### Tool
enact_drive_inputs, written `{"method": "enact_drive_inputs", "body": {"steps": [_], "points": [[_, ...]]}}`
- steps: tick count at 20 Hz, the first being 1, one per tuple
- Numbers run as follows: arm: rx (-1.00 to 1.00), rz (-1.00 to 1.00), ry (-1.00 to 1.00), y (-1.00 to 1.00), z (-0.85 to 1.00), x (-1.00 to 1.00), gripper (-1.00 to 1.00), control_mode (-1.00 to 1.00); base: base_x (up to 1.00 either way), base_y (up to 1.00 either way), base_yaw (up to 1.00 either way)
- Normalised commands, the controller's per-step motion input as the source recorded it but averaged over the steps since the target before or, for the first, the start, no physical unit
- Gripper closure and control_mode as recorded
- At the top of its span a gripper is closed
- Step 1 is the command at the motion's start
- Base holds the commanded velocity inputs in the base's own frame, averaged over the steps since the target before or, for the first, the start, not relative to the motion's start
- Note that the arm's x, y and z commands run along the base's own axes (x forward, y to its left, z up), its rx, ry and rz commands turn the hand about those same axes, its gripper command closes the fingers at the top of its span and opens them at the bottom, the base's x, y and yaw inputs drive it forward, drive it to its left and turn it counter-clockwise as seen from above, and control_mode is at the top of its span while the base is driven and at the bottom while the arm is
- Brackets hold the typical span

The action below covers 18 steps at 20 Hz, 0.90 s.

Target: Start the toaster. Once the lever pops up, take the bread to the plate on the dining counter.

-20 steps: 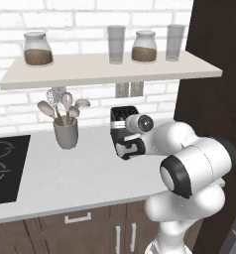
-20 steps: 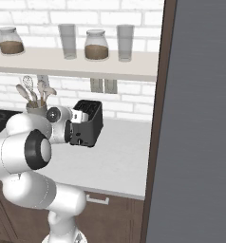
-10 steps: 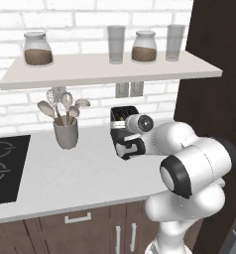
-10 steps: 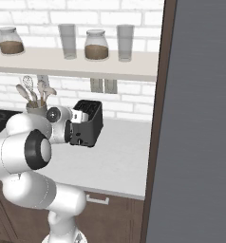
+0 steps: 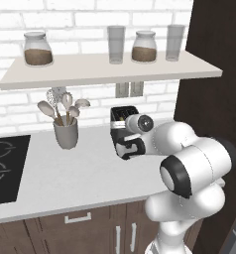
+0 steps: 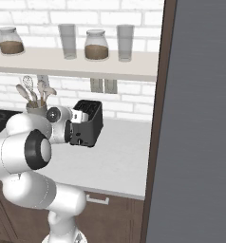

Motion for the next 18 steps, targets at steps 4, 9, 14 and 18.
{"method": "enact_drive_inputs", "body": {"steps": [4, 9, 14, 18], "points": [[0.0, 0.0, 0.0, 0.0, 0.0, 0.0, -1.0, -1.0, 0.0, 0.0, 0.0], [0.0, 0.0, 0.0, 0.0, 0.0, 0.0, -1.0, -1.0, 0.0, 0.0, 0.0], [0.0, 0.0, 0.0, 0.0, 0.0, 0.0, -1.0, -1.0, 0.0, 0.0, 0.0], [0.0, 0.0, 0.0, 0.0, 0.0, 0.0, -1.0, -1.0, 0.0, 0.0, 0.0]]}}
